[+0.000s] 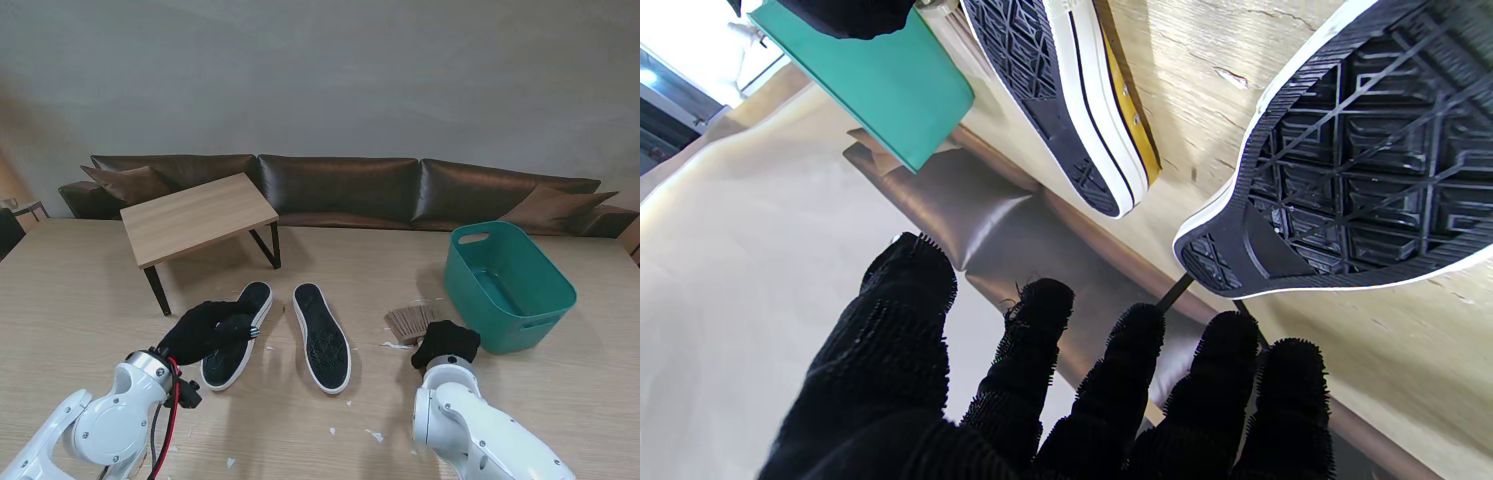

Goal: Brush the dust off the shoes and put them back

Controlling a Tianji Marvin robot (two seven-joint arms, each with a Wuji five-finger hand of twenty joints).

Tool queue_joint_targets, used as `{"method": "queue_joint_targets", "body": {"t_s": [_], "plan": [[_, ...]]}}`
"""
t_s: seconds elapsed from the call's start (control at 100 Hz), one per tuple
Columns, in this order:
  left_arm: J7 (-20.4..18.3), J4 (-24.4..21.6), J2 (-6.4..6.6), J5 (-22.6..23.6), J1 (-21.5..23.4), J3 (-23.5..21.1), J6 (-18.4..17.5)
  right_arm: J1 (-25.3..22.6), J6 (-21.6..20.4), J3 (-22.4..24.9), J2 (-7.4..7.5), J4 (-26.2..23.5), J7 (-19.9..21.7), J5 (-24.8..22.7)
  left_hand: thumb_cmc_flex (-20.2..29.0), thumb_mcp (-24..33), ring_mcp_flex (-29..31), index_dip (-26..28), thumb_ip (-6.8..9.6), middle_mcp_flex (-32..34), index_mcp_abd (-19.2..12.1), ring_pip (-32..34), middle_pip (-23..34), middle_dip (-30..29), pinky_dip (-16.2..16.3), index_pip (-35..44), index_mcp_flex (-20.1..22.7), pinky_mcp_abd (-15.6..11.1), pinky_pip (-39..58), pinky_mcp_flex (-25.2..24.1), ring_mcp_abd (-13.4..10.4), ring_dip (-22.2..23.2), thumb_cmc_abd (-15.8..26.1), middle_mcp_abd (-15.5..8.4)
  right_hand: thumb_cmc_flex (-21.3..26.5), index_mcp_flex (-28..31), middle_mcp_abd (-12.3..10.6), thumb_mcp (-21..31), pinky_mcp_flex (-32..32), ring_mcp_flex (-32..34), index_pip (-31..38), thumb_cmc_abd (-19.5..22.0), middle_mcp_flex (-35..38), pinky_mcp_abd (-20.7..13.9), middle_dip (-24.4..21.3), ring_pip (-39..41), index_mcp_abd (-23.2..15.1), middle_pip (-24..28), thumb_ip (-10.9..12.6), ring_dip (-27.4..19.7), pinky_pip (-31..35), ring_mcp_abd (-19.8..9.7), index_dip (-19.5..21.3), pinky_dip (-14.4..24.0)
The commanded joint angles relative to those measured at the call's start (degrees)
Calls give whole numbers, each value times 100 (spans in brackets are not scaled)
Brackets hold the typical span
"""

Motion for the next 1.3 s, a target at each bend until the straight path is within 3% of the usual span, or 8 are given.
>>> {"method": "queue_joint_targets", "body": {"t_s": [0.0, 0.04, 0.13, 0.29, 0.39, 0.57, 0.86, 1.29], "plan": [[-116, -17, -4, -20, 12, -3, 2, 3, 9, -57, -86, 188, 41, 48, 105, -150, -119, 32, 179, 44, -6, -11, 10, 11, 15, 23, 38, -175, -177, -2, -48, 53, 311, -39, 232, 256, -26, 342, 141, 377, -202, -91, 273, -19, -2, 133, -509, 110, -23, 32, 316, -83, -237, -32], [-112, -15, -5, -21, 12, -3, -1, 37, 15, -86, -108, 258, -9, 130, 101, -158, -113, 32, 178, 55, -7, -8, 13, 12, 14, 21, 33, -174, -177, -3, -38, 55, 317, -30, 393, 392, -62, 452, 198, 456, -160, -115, 404, -21, -9, 177, -573, 110, -102, 45, 339, -106, -299, -47], [-109, -10, -7, -32, 6, 1, 2, 101, 29, -139, -162, 408, -128, 318, 104, -171, -116, 30, 179, 50, 7, -7, 9, 11, 12, 13, 20, -167, -176, -2, -40, 54, 358, -30, 1136, 582, -207, 600, 401, 837, 1566, -484, 1110, -31, 258, 487, -868, 124, -1081, 118, 451, -206, -1944, -152], [-134, -9, -3, -48, 2, 11, 22, 97, -61, -130, -210, 535, -245, 502, 120, -211, -112, 33, 178, 57, 11, -4, 10, 12, 10, 25, 57, -169, -176, -4, -39, 55, 426, -32, 1280, 1213, -227, 807, 496, 1110, 2021, -124, 1646, -29, 593, 741, -983, 326, -1047, 212, 477, -250, -1999, -178], [-139, -12, -3, -56, 3, 18, 38, 25, -228, -74, -173, 495, -213, 418, 128, -240, -124, 29, 178, 52, 20, -11, 8, 11, 9, 11, 27, -173, -176, -8, -40, 52, 463, -19, 1197, 1051, -252, 862, 326, 904, 2115, 356, 1419, -88, 1013, 858, -950, 559, -988, 284, 454, -287, -1392, -167], [-139, -18, -2, -49, 10, 16, 40, -53, -308, 6, -146, 368, -89, 442, 160, -300, -117, 33, 184, 55, 21, -9, 9, 10, 9, 18, 49, -169, -173, -7, -34, 52, 504, -22, 1343, -276, -119, 682, -368, -24, 2905, 1461, -28, -245, 1519, 1145, -271, 1157, -1039, 346, 312, -269, 1142, -46], [-123, -36, -6, -43, 35, 6, 62, -38, -204, 15, -144, 280, 84, 657, 210, -384, -123, 34, 195, 46, 43, -16, 5, 8, 9, 22, 66, -168, -171, -4, -20, 50, 550, -8, 925, -1155, -92, 1919, -399, -135, 4496, 400, -513, -143, 1256, 1249, 586, 2097, -977, 183, 264, -190, 1590, -13], [-129, -45, -5, -32, 45, -4, 78, -286, -725, 382, -117, -3, 21, 511, 266, -504, -126, 36, 211, 50, 35, -17, 8, 7, 11, 25, 77, -168, -169, -4, -18, 51, 604, -26, 327, -1506, -96, 1615, -1210, -727, 4484, 1071, -839, 110, 905, 193, 345, 1269, -904, -33, -605, 279, 1812, -139]]}}
